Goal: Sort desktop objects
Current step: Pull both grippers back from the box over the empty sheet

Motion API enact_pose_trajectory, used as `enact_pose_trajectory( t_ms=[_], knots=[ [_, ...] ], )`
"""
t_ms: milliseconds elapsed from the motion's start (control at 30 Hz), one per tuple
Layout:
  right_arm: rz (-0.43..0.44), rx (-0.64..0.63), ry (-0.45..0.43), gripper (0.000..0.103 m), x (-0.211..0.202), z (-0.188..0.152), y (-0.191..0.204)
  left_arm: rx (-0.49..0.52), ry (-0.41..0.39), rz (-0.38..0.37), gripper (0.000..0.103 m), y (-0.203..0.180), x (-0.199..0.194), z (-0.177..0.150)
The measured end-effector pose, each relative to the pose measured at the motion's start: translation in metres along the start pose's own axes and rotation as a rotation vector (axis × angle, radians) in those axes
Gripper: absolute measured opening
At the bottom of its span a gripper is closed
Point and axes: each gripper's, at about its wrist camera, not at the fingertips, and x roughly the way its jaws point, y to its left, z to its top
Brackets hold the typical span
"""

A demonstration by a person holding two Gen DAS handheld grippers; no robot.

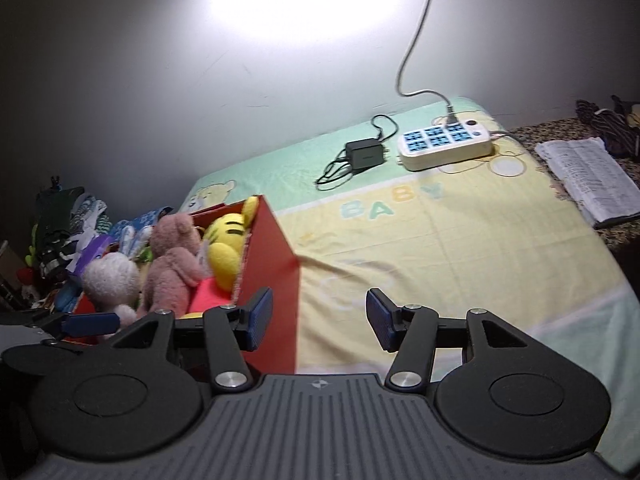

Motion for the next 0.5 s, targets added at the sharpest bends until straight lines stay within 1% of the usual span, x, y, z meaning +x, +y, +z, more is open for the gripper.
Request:
enact_pose_trajectory(
  t_ms=[100,167,267,333,500],
  knots=[
    [-0.073,0.028,0.012,0.058,-0.005,0.001,-0.027,0.024,-0.002,-0.024,0.099,-0.028,-0.001,0.003],
    [-0.117,0.045,0.025,0.058,-0.006,0.0,-0.043,0.041,0.017,-0.045,0.098,-0.049,0.004,0.004],
    [-0.196,0.055,0.05,0.059,-0.006,-0.002,-0.063,0.063,0.043,-0.048,0.095,-0.077,0.011,0.002],
    [-0.248,0.049,0.062,0.063,-0.005,-0.005,-0.073,0.073,0.071,-0.054,0.095,-0.093,0.017,0.0],
    [-0.283,0.027,0.075,0.066,-0.006,-0.008,-0.088,0.078,0.143,-0.057,0.095,-0.12,0.034,-0.003]
  ],
)
